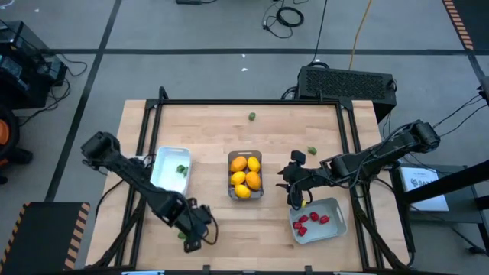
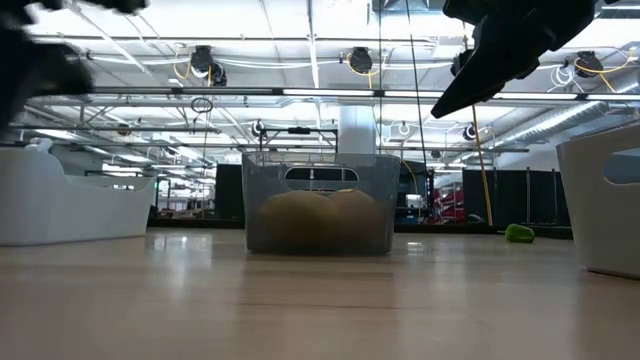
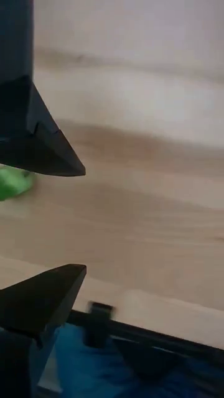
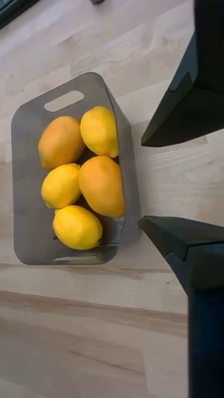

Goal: Sort produce into baskets
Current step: Put the green chili pepper into the white bin

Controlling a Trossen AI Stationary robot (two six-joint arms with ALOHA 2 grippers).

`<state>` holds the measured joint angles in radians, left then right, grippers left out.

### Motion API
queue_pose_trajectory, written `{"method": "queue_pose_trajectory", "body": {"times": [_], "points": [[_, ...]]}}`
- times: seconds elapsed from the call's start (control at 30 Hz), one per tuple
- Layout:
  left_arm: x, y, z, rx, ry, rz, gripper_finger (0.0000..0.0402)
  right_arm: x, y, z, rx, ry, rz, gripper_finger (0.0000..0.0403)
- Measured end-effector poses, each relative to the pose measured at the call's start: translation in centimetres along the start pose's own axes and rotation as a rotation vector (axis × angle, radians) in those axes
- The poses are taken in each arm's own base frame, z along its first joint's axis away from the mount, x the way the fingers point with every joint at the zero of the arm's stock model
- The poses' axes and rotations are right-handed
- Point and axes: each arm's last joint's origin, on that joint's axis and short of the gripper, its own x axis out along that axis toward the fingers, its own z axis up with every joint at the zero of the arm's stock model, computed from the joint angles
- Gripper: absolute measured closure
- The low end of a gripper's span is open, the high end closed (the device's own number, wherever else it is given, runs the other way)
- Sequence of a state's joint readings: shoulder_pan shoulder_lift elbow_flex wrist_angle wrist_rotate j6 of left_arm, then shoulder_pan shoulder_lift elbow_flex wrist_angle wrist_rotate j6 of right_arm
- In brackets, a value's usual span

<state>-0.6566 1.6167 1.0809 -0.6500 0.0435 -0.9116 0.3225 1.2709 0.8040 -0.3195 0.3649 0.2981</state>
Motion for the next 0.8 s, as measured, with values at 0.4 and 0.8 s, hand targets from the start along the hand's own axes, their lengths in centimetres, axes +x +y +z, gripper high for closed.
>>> {"method": "queue_pose_trajectory", "body": {"times": [0.4,0.8], "points": [[1.0,-0.8,-3.8,-0.049,0.137,0.142,0.0153,0.0,0.0,0.0,0.0,0.0,0.0,0.022],[3.1,-1.2,-5.5,-0.001,0.105,0.264,0.0153,0.0,0.0,0.0,0.0,0.0,0.0,0.022]]}}
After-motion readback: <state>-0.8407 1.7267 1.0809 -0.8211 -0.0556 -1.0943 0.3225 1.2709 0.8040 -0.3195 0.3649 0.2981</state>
